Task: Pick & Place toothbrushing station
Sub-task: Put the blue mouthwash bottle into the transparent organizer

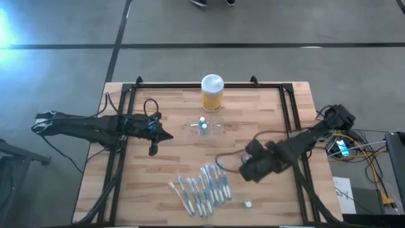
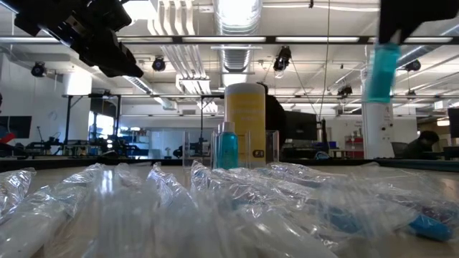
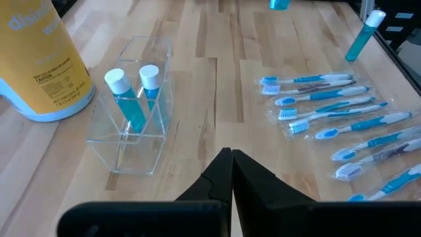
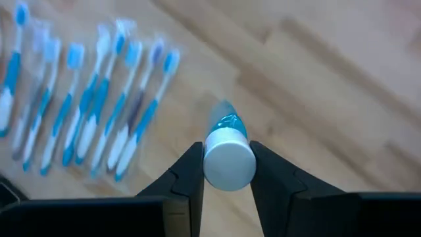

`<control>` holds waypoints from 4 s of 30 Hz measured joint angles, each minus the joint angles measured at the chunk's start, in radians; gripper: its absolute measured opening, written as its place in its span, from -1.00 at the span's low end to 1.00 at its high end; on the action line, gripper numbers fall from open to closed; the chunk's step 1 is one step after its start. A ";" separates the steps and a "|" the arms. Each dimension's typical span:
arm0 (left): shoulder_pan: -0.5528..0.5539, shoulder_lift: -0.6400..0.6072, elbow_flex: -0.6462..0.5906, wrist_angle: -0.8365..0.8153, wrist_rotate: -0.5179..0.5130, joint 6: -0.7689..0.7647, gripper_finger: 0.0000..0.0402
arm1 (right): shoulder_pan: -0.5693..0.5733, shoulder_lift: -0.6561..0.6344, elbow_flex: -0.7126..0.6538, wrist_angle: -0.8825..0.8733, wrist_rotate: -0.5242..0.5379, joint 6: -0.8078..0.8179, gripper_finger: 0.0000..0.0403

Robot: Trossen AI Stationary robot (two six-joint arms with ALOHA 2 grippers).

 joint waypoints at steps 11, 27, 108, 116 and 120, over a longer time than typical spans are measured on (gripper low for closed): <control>0.000 -0.001 -0.002 0.000 -0.080 -0.004 -0.95 | -0.311 -0.035 0.000 0.277 0.000 -0.424 -0.56; 0.000 -0.001 -0.005 0.022 -0.113 0.001 -0.95 | -0.607 0.203 0.362 0.180 -0.136 -0.735 -0.56; 0.000 -0.001 -0.034 0.022 -0.112 0.020 -0.95 | -0.675 0.685 0.654 -0.015 -0.131 -0.783 -0.48; 0.000 -0.001 -0.034 0.022 -0.112 0.018 -0.95 | -0.684 0.685 0.637 0.006 -0.129 -0.812 -0.38; 0.000 -0.001 -0.034 0.018 -0.112 0.017 -0.95 | -0.689 0.685 0.635 0.010 -0.128 -0.813 -0.31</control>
